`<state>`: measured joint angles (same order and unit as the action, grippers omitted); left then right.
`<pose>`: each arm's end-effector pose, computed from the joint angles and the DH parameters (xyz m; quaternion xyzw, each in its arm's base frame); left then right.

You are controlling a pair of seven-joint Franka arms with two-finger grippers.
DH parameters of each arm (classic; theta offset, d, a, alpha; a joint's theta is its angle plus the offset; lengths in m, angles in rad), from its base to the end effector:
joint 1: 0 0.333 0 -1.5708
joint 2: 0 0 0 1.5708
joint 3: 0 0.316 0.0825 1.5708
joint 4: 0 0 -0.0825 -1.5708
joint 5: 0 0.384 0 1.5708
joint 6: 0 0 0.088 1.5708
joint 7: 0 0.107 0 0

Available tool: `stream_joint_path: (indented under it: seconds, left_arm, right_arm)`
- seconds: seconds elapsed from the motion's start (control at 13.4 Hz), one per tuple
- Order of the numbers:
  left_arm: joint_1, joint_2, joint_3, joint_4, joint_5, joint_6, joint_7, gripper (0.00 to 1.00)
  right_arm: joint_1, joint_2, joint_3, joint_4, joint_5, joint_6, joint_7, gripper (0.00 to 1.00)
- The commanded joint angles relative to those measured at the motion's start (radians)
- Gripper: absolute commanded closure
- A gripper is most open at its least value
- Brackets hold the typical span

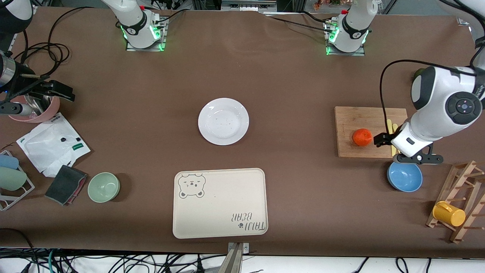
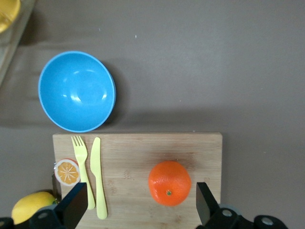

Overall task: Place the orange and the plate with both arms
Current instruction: 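Lower the left gripper onto the orange on the cutting board and grasp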

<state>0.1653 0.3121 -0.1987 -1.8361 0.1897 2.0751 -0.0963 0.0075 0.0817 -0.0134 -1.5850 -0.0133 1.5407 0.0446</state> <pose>0.6227 -0.0038 0.3585 -0.9981 0.0135 0.0289 0.0530 0.5720 -0.0045 0.5694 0.9977 -0.0250 -0.0628 0.0084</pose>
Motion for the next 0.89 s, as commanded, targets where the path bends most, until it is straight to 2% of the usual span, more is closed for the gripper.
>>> stream_joint_path:
  seconds: [0.0, 0.22, 0.3, 0.52, 0.82]
  left_arm:
    - [0.026, -0.047, -0.008, -0.197, 0.011, 0.190, 0.010, 0.00]
    - [0.056, -0.044, -0.008, -0.385, 0.013, 0.467, -0.003, 0.00]
    - [0.060, -0.042, -0.010, -0.418, 0.011, 0.506, -0.026, 0.00]
    - [0.050, -0.036, -0.022, -0.459, 0.011, 0.511, -0.147, 0.00]
    - [0.054, 0.007, -0.034, -0.463, 0.011, 0.563, -0.152, 0.00]
  right_arm:
    - [-0.009, 0.004, 0.007, 0.019, 0.003, -0.017, 0.011, 0.00]
    - [-0.009, 0.004, 0.007, 0.019, 0.003, -0.016, 0.011, 0.00]
    - [-0.009, 0.004, 0.007, 0.019, 0.003, -0.016, 0.011, 0.00]
    - [-0.009, 0.006, 0.007, 0.019, 0.003, -0.014, 0.012, 0.00]
    - [-0.009, 0.007, 0.007, 0.019, 0.003, -0.008, 0.011, 0.00]
